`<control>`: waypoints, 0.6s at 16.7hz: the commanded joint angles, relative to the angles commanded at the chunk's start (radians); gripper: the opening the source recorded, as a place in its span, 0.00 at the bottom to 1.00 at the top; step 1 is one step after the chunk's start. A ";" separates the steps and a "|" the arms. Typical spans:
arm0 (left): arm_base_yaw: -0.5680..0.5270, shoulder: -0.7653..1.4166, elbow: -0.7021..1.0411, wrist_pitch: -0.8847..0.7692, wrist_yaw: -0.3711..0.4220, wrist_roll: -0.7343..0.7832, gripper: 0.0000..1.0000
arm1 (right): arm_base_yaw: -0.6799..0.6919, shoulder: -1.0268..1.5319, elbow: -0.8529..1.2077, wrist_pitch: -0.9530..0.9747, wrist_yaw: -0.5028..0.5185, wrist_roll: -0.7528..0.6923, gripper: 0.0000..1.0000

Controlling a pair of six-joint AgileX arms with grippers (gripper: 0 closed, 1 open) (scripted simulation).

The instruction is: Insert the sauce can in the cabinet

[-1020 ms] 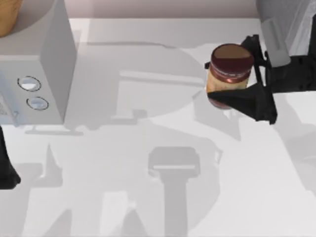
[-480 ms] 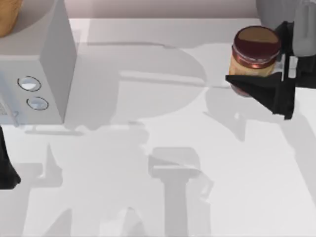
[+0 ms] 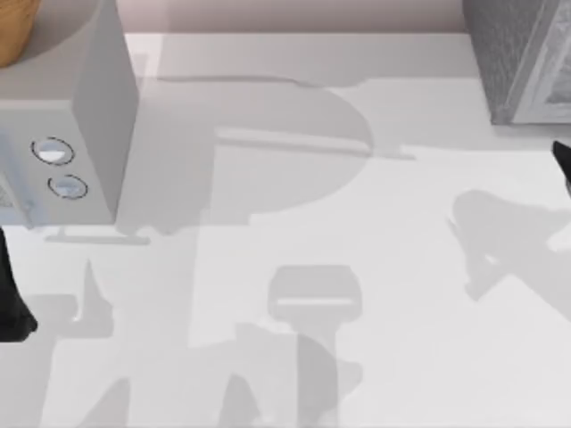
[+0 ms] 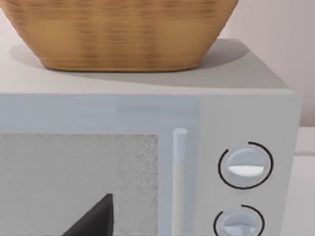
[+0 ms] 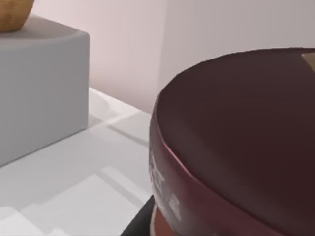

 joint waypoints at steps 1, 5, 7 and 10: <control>0.000 0.000 0.000 0.000 0.000 0.000 1.00 | -0.010 -0.108 -0.056 -0.031 0.071 0.021 0.00; 0.000 0.000 0.000 0.000 0.000 0.000 1.00 | -0.040 -0.481 -0.258 -0.142 0.331 0.094 0.00; 0.000 0.000 0.000 0.000 0.000 0.000 1.00 | -0.050 -0.610 -0.335 -0.183 0.433 0.121 0.00; 0.000 0.000 0.000 0.000 0.000 0.000 1.00 | -0.059 -0.724 -0.409 -0.220 0.534 0.145 0.00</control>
